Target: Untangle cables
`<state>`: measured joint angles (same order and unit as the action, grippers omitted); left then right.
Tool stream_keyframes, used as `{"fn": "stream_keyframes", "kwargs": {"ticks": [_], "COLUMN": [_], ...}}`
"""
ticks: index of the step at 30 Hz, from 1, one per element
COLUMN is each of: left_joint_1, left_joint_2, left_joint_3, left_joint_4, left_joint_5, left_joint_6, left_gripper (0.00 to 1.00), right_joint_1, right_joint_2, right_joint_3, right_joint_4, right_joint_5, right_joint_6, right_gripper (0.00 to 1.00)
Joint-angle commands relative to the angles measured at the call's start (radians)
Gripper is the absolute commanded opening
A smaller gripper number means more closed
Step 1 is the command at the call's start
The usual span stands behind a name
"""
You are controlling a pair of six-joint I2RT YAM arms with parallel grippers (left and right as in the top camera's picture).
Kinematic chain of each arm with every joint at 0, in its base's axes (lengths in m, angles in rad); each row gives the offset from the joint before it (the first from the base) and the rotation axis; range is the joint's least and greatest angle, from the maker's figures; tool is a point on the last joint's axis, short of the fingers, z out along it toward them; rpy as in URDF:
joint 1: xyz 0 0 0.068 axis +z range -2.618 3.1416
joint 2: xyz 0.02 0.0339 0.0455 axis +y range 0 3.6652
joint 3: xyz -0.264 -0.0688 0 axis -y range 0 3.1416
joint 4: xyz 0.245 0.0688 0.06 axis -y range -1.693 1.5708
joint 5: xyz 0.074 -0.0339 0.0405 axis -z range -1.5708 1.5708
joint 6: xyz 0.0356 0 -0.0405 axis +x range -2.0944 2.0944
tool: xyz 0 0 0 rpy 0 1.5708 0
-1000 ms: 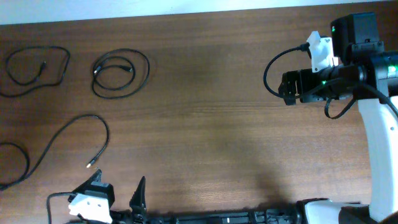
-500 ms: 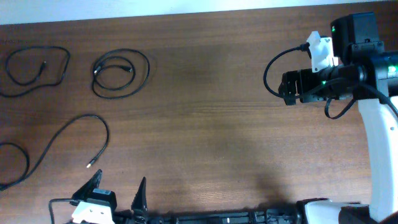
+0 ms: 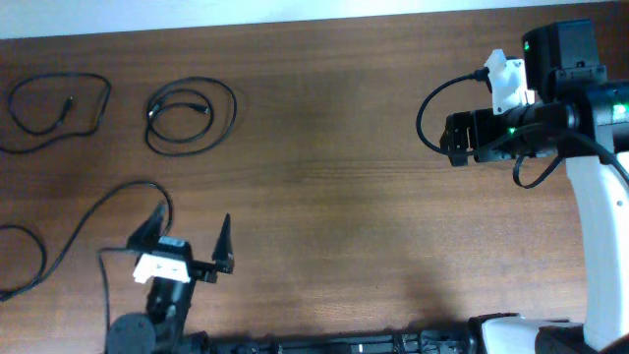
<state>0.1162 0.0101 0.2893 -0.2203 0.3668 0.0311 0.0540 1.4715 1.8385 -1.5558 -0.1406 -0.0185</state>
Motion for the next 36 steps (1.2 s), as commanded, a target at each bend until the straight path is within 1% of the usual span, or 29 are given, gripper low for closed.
{"fn": "stream_keyframes", "kwargs": {"ticks": [1,3,9,16,19,36], "left_joint_1": [-0.046,-0.079,-0.103,-0.103,-0.103,-0.103], "left_joint_2": [-0.004,-0.005,-0.005,-0.005,-0.005,-0.005], "left_joint_3": [-0.101,-0.153,-0.280,-0.280,-0.281,-0.281], "left_joint_4": [0.087,0.130,0.182,0.167,0.158,0.159], "left_joint_5": [-0.028,-0.074,-0.128,-0.129,-0.170,-0.170], "left_joint_6": [0.008,0.008,0.008,0.008,0.008,0.008], "left_gripper": [0.99,0.99,0.99,0.99,0.99,0.99], "right_joint_1": [-0.002,-0.002,-0.002,-0.002,-0.002,-0.002], "right_joint_2": [-0.008,-0.008,-0.008,-0.008,-0.008,-0.008], "right_joint_3": [0.013,0.013,0.013,0.013,0.013,0.013], "right_joint_4": [0.000,0.000,0.000,0.000,0.000,0.000], "right_joint_5": [-0.006,-0.006,-0.006,-0.006,-0.006,-0.006], "right_joint_6": [0.005,0.005,0.005,0.005,0.005,0.005], "right_gripper": [0.99,0.99,0.99,0.99,0.99,0.99]}}
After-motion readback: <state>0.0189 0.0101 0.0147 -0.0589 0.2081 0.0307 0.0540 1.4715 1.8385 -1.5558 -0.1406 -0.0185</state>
